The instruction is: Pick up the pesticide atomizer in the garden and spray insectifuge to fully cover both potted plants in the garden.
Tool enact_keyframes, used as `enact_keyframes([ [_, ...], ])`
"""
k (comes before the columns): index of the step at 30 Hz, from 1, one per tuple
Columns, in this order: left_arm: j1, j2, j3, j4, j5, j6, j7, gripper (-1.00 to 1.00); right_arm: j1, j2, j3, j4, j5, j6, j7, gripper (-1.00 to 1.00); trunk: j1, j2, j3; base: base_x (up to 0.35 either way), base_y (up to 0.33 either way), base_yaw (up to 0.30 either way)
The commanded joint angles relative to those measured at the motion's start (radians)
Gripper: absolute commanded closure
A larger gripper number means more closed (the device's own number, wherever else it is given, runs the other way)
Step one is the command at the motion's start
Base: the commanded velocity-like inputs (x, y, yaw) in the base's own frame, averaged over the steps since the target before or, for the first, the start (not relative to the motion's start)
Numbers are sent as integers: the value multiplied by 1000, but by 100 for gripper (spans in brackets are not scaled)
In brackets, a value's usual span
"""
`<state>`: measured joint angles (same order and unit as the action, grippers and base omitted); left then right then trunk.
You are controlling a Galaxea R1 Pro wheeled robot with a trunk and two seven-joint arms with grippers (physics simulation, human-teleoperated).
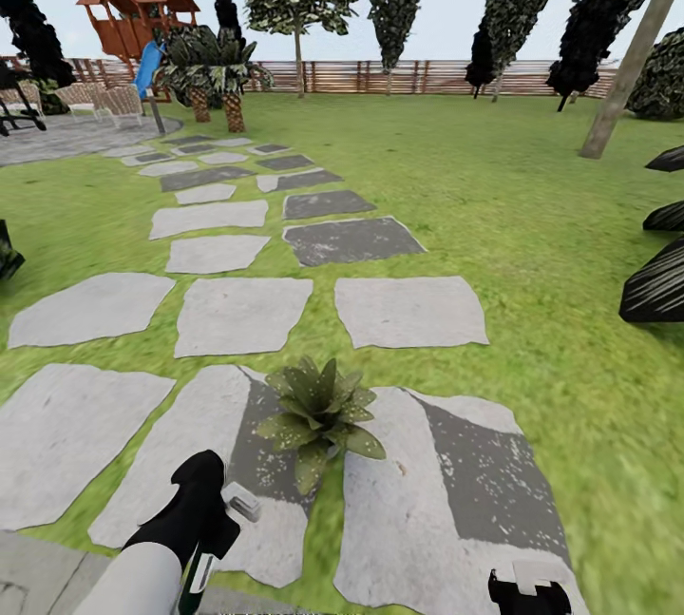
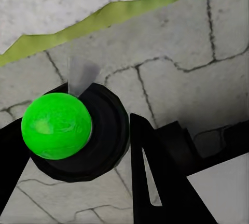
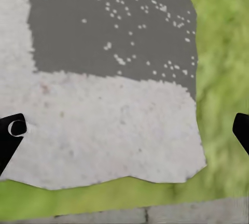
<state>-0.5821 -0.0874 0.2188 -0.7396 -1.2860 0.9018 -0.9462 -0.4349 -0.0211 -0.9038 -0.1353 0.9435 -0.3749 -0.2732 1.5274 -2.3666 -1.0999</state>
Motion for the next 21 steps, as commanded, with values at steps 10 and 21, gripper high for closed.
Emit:
enact_keyframes([
  [10,-1,-3,8,-3,-7,2,-8,100,-1,0,-8,2,11,-2,-4,-100,0,0,-6,159,-104,90],
  [21,-151,9,-135,1,-72,6,-303,100,-1,-1,-6,5,11,-2,-4,-100,0,0,-6,32,-45,0],
])
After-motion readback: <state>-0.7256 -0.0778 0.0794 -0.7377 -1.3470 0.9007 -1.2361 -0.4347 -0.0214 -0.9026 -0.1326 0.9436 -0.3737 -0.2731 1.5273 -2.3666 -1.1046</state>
